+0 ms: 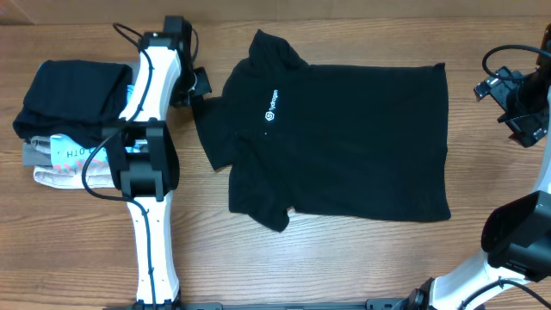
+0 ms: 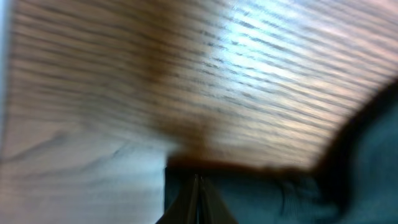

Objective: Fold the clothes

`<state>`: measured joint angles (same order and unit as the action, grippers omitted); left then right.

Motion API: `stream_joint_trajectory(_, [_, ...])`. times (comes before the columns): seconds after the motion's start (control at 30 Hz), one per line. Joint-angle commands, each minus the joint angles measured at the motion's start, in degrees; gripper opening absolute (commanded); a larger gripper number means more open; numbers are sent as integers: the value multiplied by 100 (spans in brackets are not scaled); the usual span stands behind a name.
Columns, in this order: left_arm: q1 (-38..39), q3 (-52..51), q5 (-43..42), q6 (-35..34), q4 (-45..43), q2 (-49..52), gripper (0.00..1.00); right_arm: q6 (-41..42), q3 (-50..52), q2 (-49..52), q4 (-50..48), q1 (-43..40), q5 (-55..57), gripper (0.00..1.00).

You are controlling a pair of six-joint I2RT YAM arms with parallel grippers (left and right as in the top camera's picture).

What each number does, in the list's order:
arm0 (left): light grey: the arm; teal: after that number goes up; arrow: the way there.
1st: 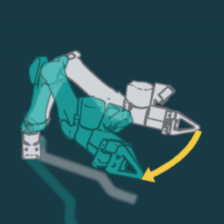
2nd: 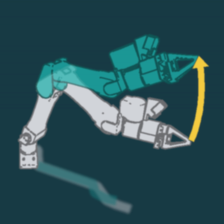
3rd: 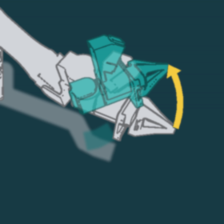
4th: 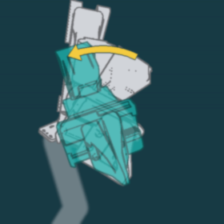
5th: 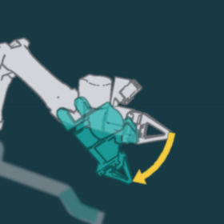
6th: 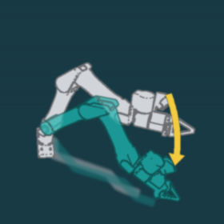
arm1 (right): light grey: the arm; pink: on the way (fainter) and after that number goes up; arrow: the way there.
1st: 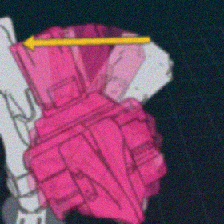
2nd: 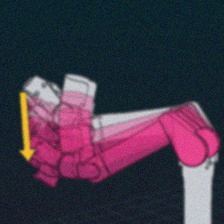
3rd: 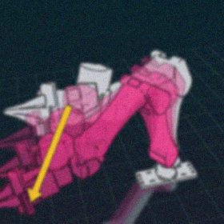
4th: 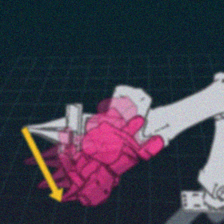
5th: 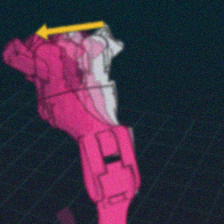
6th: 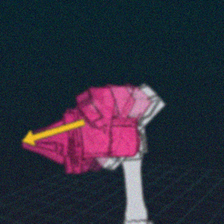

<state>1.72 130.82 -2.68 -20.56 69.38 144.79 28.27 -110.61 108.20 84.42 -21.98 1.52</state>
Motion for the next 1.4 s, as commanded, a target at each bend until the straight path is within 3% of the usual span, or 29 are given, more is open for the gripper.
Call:
stream_joint_trajectory(0.0, [31, 1040, 105, 284, 431, -511, 4, 28, -39, -212, -31, 20, 55, 100])
stream_joint_trajectory(0.53, [1460, 1215, 610, 9, 2315, -4197, 4, 28, -39, -212, -31, 20, 55, 100])
stream_joint_trajectory(0.67, [1810, 1185, 577, -122, 2743, -4461, 4, 28, -39, -212, -31, 20, 55, 100])
stream_joint_trajectory(1.0, [2151, -61, 787, -466, 2616, -4513, 4, 33, -39, -212, -31, 20, 13, 100])
stream_joint_trajectory(1.17, [2149, -138, 931, -498, 2712, -4522, 4, -120, -37, -201, 743, 20, -1178, 100])
stream_joint_trajectory(1.2, [2144, -136, 931, -498, 2726, -4522, 4, -234, -35, -201, 863, 22, -1202, 91])
stream_joint_trajectory(1.27, [2129, -138, 931, -501, 2721, -4518, 4, -326, 11, -201, 1204, 39, -1008, 19])
stream_joint_trajectory(1.3, [2116, -138, 929, -501, 2708, -4516, 4, -319, 101, -203, 1268, 50, -975, 4])
stream_joint_trajectory(1.37, [2114, -138, 929, -501, 2699, -4516, 5, -236, 422, -251, 1266, 76, -901, 4])
